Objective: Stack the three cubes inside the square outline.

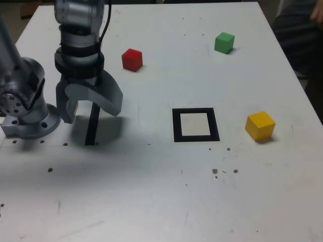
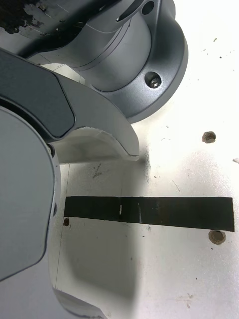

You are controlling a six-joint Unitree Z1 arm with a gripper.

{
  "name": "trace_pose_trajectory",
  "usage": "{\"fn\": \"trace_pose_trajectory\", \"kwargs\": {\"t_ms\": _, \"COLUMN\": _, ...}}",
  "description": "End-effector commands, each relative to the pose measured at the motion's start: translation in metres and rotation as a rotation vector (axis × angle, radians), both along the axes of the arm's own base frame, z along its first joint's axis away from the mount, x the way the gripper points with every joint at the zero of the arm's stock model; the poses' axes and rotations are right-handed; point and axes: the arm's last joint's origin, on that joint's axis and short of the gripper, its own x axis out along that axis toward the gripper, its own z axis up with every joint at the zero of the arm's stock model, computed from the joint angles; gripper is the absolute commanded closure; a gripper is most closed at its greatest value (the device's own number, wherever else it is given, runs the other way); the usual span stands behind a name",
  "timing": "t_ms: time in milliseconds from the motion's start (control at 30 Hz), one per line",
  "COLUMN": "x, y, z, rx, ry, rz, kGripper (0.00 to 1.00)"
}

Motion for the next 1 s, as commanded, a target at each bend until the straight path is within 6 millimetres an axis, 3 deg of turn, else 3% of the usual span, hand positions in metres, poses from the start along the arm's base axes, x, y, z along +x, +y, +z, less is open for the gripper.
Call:
{"fn": "trace_pose_trajectory", "kwargs": {"t_ms": 0, "x": 0.0, "y": 0.0, "z": 0.001, "rx": -0.001, "ry": -0.005, "rz": 0.001, "kGripper": 0.0}}
{"fn": "trace_pose_trajectory", "kwargs": {"t_ms": 667, "x": -0.002, "y": 0.001, "z": 0.003, "rx": 0.003, "ry": -0.006, "rz": -0.002, "kGripper": 0.0}}
{"fn": "trace_pose_trajectory", "kwargs": {"t_ms": 967, "x": 0.001, "y": 0.012, "z": 0.005, "rx": 0.02, "ry": -0.009, "rz": -0.019, "kGripper": 0.0}}
